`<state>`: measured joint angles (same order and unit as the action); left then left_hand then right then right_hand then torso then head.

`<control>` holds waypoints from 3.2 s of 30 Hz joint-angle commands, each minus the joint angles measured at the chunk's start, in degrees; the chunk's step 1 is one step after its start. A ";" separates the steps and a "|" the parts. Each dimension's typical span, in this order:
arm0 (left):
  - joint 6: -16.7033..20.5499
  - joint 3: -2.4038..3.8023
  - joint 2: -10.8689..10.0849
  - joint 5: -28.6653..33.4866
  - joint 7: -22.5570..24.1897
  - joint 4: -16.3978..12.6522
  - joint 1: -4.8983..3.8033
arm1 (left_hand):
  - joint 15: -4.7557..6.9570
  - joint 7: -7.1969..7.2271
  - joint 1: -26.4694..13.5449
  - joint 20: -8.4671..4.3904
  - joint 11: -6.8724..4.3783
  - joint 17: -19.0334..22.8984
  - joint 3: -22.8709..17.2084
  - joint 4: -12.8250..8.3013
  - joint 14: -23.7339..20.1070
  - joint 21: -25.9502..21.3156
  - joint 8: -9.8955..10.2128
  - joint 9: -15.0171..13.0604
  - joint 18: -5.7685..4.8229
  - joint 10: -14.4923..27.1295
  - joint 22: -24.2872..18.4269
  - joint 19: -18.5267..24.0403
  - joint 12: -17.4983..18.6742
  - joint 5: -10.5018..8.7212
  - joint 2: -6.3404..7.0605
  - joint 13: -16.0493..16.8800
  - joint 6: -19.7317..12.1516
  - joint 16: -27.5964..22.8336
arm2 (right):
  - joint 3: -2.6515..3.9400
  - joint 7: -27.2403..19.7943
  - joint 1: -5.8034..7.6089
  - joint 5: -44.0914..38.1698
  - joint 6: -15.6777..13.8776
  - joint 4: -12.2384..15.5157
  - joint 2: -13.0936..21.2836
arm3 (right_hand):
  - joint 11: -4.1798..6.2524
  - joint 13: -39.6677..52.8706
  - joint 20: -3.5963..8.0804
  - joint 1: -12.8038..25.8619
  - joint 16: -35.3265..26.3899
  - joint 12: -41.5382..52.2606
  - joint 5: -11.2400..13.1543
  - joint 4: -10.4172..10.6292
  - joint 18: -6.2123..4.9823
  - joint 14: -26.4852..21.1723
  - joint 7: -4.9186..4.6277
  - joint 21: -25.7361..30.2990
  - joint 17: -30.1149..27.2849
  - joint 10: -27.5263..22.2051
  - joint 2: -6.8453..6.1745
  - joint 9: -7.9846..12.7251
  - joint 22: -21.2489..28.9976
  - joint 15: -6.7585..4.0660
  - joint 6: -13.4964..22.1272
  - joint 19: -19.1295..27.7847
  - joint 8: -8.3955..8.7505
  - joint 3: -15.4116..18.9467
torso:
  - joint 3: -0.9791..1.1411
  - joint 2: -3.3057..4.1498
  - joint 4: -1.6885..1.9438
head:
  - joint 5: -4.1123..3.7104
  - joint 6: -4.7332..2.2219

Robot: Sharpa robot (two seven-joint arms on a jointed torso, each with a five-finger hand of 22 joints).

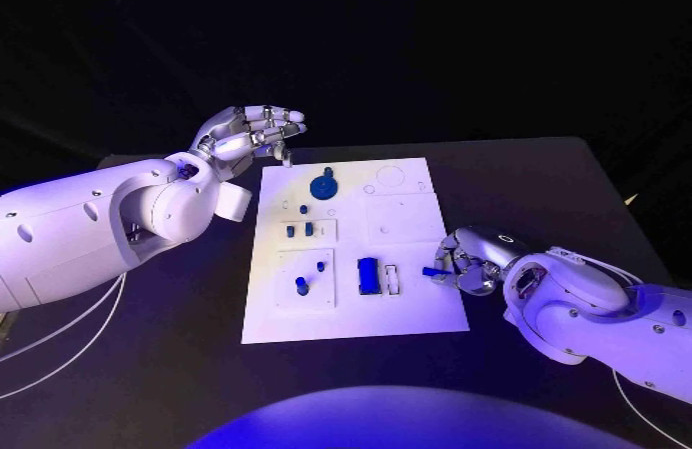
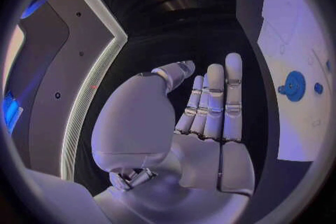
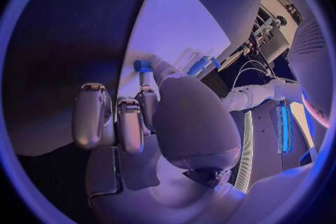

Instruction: Assemble the parts on the task board

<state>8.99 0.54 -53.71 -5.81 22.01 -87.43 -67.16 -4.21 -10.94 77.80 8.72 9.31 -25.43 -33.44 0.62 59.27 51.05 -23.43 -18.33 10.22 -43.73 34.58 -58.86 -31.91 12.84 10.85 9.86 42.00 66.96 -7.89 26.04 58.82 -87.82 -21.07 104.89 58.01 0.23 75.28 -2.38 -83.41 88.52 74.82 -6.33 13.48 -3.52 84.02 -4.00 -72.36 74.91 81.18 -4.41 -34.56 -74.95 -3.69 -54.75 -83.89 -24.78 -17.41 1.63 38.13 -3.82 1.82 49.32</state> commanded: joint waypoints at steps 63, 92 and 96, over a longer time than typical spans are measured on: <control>-1.03 0.02 0.23 -0.37 0.19 -0.22 -0.02 | 0.01 -2.23 0.01 0.28 -0.06 0.08 -0.26 -0.23 -0.53 0.22 -0.22 -0.06 0.43 0.42 0.07 0.18 -0.36 0.29 -0.43 -0.09 -0.45 0.30 | -0.31 0.62 -0.34 7.76 0.40 -1.29 -8.45 | 0.54 4.08 0.44 24.93 -0.08 1.46 -7.97 -7.08 0.23 5.16 0.61 0.57 11.07 1.54 -4.35 -4.17 -10.58 -0.62 -1.08 -1.24 -3.30 -16.96 | -0.08 -0.02 0.03 | 0.78 0.68; -1.05 0.02 0.16 -0.38 0.03 -0.10 -0.02 | 0.00 -2.26 -0.01 0.27 -0.03 0.16 -0.37 -0.32 -0.55 0.33 -0.38 -0.07 0.42 0.55 0.12 0.19 -0.57 0.29 -0.44 -0.15 -0.56 0.38 | -0.31 0.16 -0.41 6.64 -0.66 -0.88 -7.69 | 0.70 4.51 0.63 30.96 -0.18 1.78 -4.44 1.23 0.20 5.12 0.83 1.12 10.87 1.78 -5.91 -4.01 -10.57 -0.78 -1.96 -1.31 -3.54 -8.92 | 0.07 -0.05 -0.08 | 0.93 0.68; -1.03 0.02 0.14 -0.38 0.03 -0.09 -0.02 | 0.00 -2.26 -0.01 0.27 -0.03 0.16 -0.37 -0.32 -0.55 0.33 -0.38 -0.07 0.42 0.55 0.12 0.19 -0.57 0.29 -0.44 -0.15 -0.56 0.38 | -0.31 -0.03 -0.41 6.39 -0.96 -0.55 -7.03 | 0.72 4.54 0.64 30.67 -0.17 1.81 -4.61 1.22 0.20 5.13 0.85 1.10 10.90 1.80 -5.82 -4.02 -10.58 -0.79 -1.96 -1.32 -3.55 -8.78 | 0.05 -0.05 -0.06 | 0.96 0.68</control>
<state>8.92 0.54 -53.62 -5.88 21.71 -87.45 -67.16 -4.21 -11.16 77.80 8.72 9.31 -25.32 -33.68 0.39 59.27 51.05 -23.43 -18.34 10.22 -43.73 34.65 -58.86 -32.28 12.84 10.85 9.77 41.79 66.96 -8.20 26.58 58.46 -80.56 -21.81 104.17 50.86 0.90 74.90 -2.16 -52.85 88.51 76.41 -10.64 14.55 -3.52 84.03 -3.05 -71.48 74.93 82.72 -10.34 -38.50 -74.93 -4.11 -56.52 -84.11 -28.37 -26.48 1.70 38.08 -3.88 2.76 50.00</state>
